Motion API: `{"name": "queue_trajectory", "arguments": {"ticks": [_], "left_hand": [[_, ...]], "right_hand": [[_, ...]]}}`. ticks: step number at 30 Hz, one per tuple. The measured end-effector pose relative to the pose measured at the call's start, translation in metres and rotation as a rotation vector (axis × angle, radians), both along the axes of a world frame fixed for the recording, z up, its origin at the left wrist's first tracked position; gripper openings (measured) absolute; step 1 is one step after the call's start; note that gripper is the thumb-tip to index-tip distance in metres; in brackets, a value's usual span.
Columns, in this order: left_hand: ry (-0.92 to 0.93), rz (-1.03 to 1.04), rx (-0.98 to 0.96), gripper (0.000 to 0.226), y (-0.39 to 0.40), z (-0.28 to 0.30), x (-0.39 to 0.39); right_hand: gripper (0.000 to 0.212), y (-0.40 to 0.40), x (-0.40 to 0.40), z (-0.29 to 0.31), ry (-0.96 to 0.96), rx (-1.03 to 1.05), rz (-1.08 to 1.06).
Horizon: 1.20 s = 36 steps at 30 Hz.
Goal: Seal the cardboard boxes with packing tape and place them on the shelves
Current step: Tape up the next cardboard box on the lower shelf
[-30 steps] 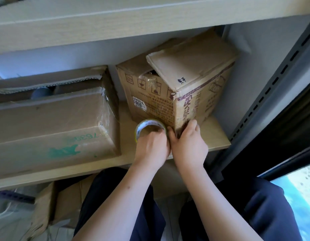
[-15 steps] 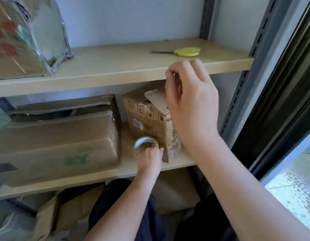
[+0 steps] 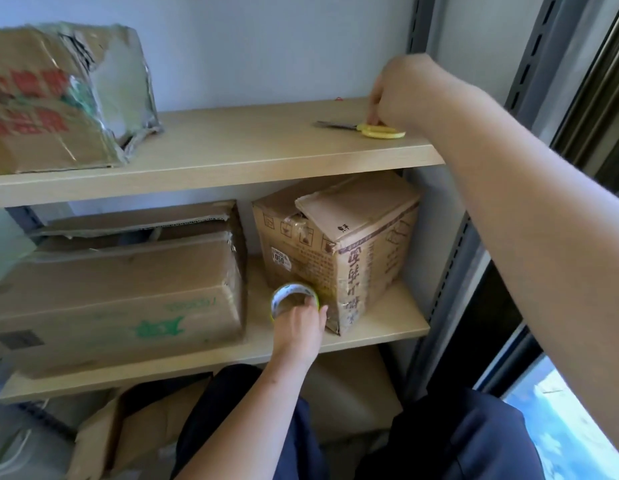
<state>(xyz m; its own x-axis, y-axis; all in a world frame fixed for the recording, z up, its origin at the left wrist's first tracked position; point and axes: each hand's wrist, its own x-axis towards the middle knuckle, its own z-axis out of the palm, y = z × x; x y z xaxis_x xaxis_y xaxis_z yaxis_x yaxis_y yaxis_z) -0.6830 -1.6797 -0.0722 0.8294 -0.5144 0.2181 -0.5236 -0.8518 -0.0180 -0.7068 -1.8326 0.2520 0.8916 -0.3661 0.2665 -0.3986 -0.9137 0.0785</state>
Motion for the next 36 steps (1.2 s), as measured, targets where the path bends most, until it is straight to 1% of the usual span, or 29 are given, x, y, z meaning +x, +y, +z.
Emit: {"name": "queue_trajectory", "arguments": {"ticks": [3,5,8,10,11,12,13,14,15,16,17,18,19,21,22,23,24,26,28,29,30,32,33,34,36], "left_hand": [[0.014,-0.005,-0.009,0.041,0.001,0.001,0.0],[0.021,-0.006,-0.017,0.041,0.002,0.001,0.001],[0.042,-0.005,-0.03,0.04,0.003,0.001,0.002],[0.062,-0.009,-0.03,0.04,0.003,0.001,0.003],[0.076,-0.01,-0.035,0.041,0.004,0.001,0.004],[0.09,-0.012,-0.049,0.041,0.005,0.002,0.004],[0.109,-0.022,-0.073,0.041,0.007,0.002,0.005],[0.137,-0.035,-0.105,0.041,0.009,0.003,0.007],[0.173,-0.051,-0.133,0.04,0.011,0.006,0.008],[0.215,-0.069,-0.147,0.039,0.015,0.009,0.01],[0.252,-0.09,-0.149,0.039,0.019,0.012,0.012],[0.272,-0.112,-0.146,0.039,0.023,0.016,0.014],[0.273,-0.134,-0.143,0.04,0.028,0.02,0.017],[0.262,-0.165,-0.162,0.039,0.034,0.025,0.021],[0.264,-0.17,-0.175,0.039,0.037,0.027,0.022],[0.26,-0.169,-0.178,0.041,0.038,0.029,0.022],[0.239,-0.176,-0.171,0.045,0.039,0.029,0.022],[0.187,-0.206,-0.147,0.059,0.04,0.028,0.024],[0.2,-0.221,-0.142,0.072,0.041,0.024,0.026],[0.217,-0.225,-0.151,0.073,0.042,0.022,0.027],[0.224,-0.226,-0.164,0.073,0.042,0.021,0.027],[0.205,-0.238,-0.188,0.071,0.041,0.02,0.028],[0.193,-0.247,-0.197,0.071,0.041,0.019,0.028],[0.189,-0.25,-0.204,0.07,0.04,0.019,0.028],[0.203,-0.232,-0.208,0.069,0.04,0.019,0.027]], "right_hand": [[0.021,-0.001,0.001,-0.006,0.01,-0.012,-0.008],[0.025,-0.001,0.0,-0.003,0.031,0.029,-0.051],[0.019,-0.002,-0.002,0.004,0.045,0.078,-0.061],[0.025,-0.004,-0.008,0.002,0.063,0.158,-0.061],[0.034,-0.008,-0.013,-0.002,0.06,0.254,-0.063],[0.046,-0.01,-0.021,-0.004,0.044,0.375,-0.066],[0.057,-0.008,-0.032,-0.007,-0.012,0.467,-0.053],[0.06,-0.003,-0.048,-0.011,-0.073,0.491,-0.039],[0.055,0.003,-0.067,-0.017,-0.125,0.474,-0.026],[0.045,0.009,-0.088,-0.025,-0.164,0.446,0.001],[0.033,0.018,-0.11,-0.041,-0.185,0.461,0.057],[0.024,0.029,-0.129,-0.062,-0.188,0.553,0.116],[0.022,0.037,-0.141,-0.093,-0.18,0.705,0.162],[0.024,0.053,-0.155,-0.163,-0.144,1.083,0.214],[0.026,0.057,-0.153,-0.201,-0.138,1.238,0.2],[0.028,0.06,-0.148,-0.243,-0.134,1.344,0.163],[0.032,0.064,-0.14,-0.278,-0.128,1.395,0.128],[0.039,0.074,-0.123,-0.325,-0.093,1.414,0.102],[0.039,0.08,-0.106,-0.343,-0.107,1.369,0.097],[0.04,0.079,-0.098,-0.344,-0.166,1.291,0.096],[0.042,0.077,-0.089,-0.343,-0.275,1.183,0.082],[0.052,0.073,-0.071,-0.334,-0.568,0.947,-0.004],[0.058,0.071,-0.06,-0.332,-0.684,0.84,-0.072],[0.064,0.07,-0.049,-0.33,-0.746,0.765,-0.136],[0.073,0.069,-0.026,-0.334,-0.773,0.745,-0.216]]}}
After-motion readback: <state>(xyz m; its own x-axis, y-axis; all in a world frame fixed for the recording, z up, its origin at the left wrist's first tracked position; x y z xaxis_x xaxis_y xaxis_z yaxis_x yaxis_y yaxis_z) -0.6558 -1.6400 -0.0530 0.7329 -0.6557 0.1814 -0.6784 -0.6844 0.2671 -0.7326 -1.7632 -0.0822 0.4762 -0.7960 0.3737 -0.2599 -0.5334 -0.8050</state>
